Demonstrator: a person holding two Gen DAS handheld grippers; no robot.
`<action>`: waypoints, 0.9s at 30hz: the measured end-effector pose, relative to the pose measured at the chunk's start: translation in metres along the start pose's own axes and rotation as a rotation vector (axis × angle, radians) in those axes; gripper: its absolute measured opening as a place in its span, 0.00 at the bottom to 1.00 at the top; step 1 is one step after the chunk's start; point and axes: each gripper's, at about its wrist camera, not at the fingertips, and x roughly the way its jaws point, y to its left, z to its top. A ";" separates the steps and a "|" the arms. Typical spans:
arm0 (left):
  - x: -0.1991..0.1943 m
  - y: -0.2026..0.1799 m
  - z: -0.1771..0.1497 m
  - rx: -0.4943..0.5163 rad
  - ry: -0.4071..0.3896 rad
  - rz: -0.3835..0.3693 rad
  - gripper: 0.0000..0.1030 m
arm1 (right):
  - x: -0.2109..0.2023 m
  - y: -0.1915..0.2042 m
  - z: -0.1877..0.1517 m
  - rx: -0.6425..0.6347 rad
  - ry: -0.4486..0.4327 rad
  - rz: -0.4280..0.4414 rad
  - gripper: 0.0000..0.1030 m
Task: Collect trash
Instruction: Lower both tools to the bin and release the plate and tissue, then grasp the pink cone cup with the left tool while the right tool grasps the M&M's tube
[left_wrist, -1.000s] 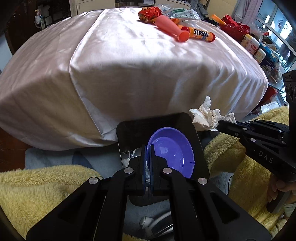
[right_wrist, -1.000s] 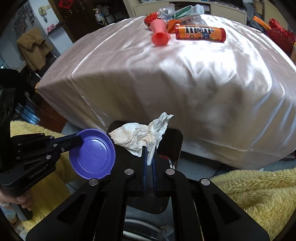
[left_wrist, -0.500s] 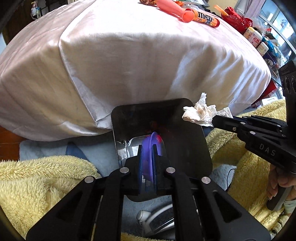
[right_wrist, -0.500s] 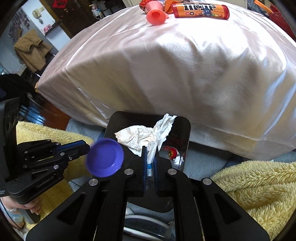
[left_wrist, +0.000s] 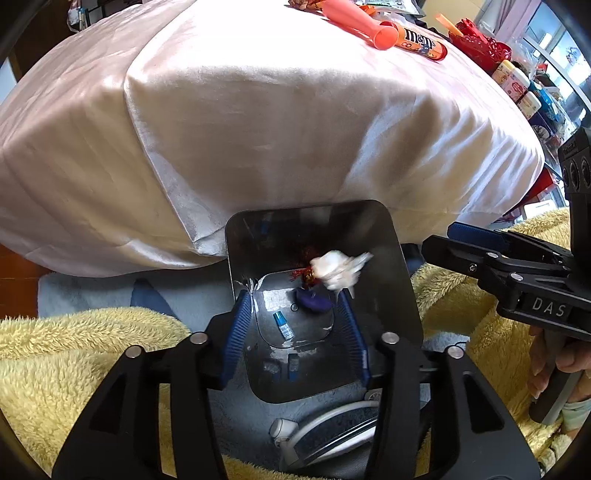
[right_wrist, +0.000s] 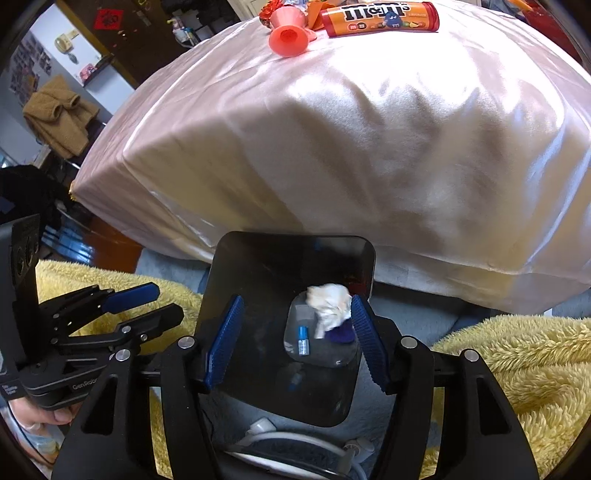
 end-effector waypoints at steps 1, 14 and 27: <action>-0.001 0.000 0.001 -0.003 -0.003 0.001 0.53 | -0.002 -0.001 0.002 0.004 -0.006 -0.005 0.63; -0.032 -0.010 0.042 0.051 -0.095 0.053 0.79 | -0.066 -0.028 0.054 0.030 -0.200 -0.107 0.80; -0.044 -0.050 0.116 0.130 -0.159 0.027 0.81 | -0.073 -0.037 0.127 0.096 -0.257 -0.149 0.80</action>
